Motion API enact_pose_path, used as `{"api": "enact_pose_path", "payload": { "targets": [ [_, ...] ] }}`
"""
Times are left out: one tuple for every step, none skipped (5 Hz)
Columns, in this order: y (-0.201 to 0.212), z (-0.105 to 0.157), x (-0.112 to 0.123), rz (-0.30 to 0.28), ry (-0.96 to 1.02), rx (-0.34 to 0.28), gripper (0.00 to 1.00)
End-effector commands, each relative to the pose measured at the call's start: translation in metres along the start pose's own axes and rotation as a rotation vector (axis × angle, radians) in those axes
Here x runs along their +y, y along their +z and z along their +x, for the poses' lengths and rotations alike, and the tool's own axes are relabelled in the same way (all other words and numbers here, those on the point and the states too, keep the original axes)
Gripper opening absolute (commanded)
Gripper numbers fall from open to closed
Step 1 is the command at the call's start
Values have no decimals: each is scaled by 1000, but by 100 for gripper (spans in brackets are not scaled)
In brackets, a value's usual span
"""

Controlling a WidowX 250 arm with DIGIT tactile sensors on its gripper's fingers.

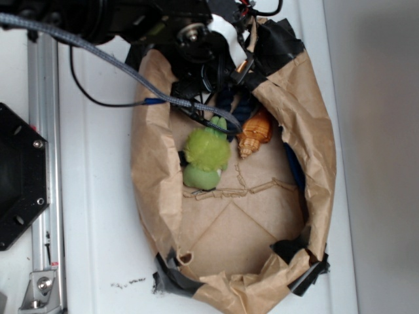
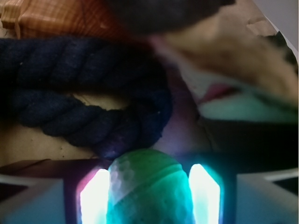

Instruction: Grab the green ball.

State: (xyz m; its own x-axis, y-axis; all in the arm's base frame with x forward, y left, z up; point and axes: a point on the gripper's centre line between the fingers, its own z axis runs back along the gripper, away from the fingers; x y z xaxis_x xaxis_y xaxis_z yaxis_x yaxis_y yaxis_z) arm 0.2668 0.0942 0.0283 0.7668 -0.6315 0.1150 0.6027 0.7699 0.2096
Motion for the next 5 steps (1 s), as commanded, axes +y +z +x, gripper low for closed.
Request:
{"api": "enact_pose_path", "payload": {
  "targets": [
    [79, 42, -17, -54, 107, -236, 0],
    [134, 76, -33, -32, 187, -386, 0],
    [170, 101, -30, -51, 315, -347, 0],
    [158, 107, -29, -57, 405, -267, 0],
    [146, 105, -29, -69, 482, -211, 0]
  ]
}}
